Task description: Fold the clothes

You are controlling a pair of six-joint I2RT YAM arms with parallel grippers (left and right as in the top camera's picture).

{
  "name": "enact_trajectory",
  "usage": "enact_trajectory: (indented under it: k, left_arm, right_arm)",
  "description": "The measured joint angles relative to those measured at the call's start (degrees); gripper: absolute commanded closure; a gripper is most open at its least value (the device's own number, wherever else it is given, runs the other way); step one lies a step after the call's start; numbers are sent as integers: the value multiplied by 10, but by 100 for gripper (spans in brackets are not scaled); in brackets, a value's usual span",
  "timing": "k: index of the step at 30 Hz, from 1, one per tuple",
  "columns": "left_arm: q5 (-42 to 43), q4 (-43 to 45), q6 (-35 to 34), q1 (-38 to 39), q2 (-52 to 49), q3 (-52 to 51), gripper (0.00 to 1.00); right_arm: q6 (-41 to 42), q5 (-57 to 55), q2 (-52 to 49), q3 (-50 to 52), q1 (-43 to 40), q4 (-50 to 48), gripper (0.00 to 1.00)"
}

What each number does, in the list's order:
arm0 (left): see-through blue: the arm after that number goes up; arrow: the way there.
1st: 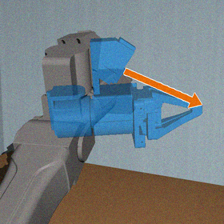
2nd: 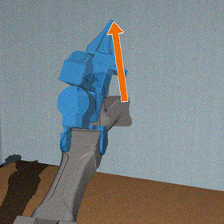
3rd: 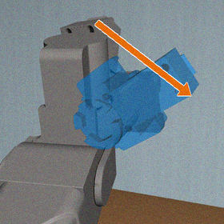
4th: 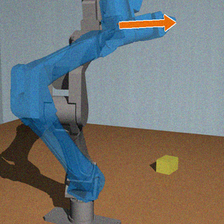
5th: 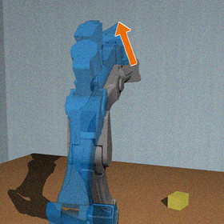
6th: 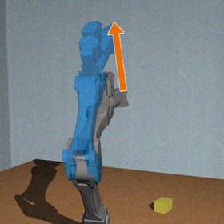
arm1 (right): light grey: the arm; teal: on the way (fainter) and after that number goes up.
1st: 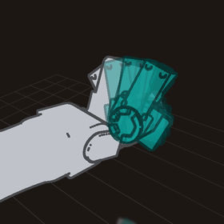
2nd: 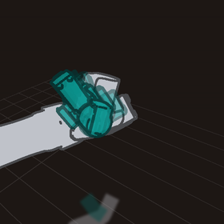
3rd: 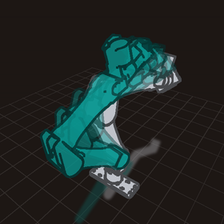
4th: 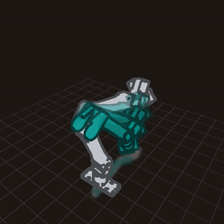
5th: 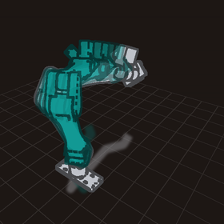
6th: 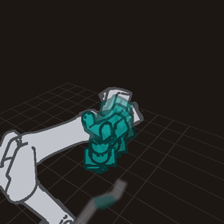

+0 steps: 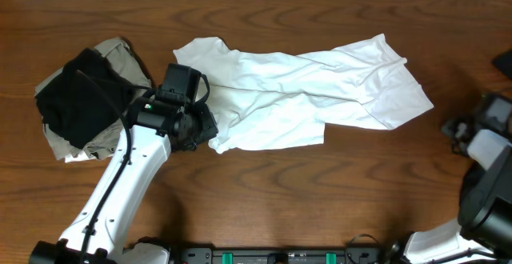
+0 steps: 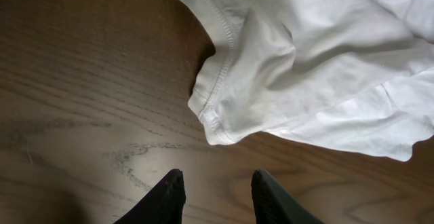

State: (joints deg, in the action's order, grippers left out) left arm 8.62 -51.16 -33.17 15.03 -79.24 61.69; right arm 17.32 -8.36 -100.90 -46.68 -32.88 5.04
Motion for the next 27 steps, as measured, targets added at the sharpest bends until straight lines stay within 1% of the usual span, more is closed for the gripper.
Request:
enact_trajectory:
  k: [2,3,4,7,11,16,20,24,27]
  left_arm:
    - [0,0,0,0,0,0,63]
    - [0,0,0,0,0,0,54]
    - [0,0,3,0,0,0,49]
    - [0,0,1,0,0,0,41]
    - [0,-14,2,0,0,0,32]
    - [4,-43,2,0,0,0,22]
    - [31,-46,-7,5,-2,0,20]
    - [47,-28,-38,19,-13,-13,20]
    - [53,12,-76,33,-30,-54,25]
  right_arm:
    - [11,-5,-2,-5,-21,4,51]
    - [16,-3,-4,-9,-31,5,49]
    - [19,4,-7,-15,-40,6,46]
    - [21,47,-8,-29,-49,8,43]
    - [10,154,-7,-54,-49,13,36]
    - [0,283,20,-69,-42,49,34]
    - [-20,333,87,-70,-14,140,32]
    - [-37,338,131,-72,23,217,31]
    - [-49,321,132,-72,44,260,30]
